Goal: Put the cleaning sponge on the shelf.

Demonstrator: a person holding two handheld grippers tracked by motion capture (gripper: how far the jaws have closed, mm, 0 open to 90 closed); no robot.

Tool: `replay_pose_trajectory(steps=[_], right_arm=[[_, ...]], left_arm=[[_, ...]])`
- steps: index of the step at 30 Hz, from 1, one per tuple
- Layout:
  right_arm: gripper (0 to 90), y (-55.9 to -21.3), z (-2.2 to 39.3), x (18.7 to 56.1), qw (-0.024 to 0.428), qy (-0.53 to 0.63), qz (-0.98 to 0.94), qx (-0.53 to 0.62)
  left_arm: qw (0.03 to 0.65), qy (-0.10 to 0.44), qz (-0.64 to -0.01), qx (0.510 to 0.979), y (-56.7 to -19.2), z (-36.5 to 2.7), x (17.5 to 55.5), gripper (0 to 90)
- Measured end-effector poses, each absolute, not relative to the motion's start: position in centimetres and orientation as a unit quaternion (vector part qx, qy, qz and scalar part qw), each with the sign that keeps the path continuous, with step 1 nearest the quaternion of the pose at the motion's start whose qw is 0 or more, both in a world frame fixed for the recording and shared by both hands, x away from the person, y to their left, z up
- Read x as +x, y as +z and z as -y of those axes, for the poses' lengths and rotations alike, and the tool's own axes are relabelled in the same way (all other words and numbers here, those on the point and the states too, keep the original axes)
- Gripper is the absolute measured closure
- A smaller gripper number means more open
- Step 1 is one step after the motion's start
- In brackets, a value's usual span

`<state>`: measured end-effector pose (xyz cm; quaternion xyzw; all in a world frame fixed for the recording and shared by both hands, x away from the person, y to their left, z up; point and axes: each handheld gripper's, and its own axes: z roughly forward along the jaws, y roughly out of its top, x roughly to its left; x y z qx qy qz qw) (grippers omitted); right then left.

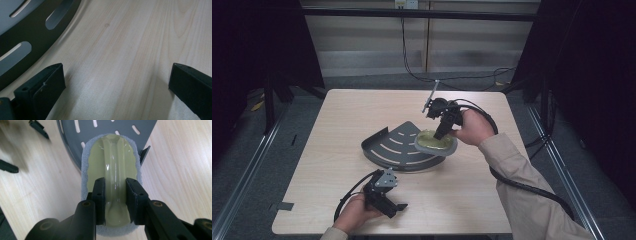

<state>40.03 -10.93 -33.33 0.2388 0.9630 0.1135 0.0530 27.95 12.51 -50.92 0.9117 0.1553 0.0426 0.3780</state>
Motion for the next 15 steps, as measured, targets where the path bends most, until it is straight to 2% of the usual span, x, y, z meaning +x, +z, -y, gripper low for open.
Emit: replay_pose_trajectory(steps=[15], right_arm=[[70.5, -34.2, 10.3, 41.3, 0.062, 0.114, -0.958, 0.255]], left_arm=[[0.378, 0.043, -0.155, 0.912, -50.9, -12.5, 28.0, 0.0]])
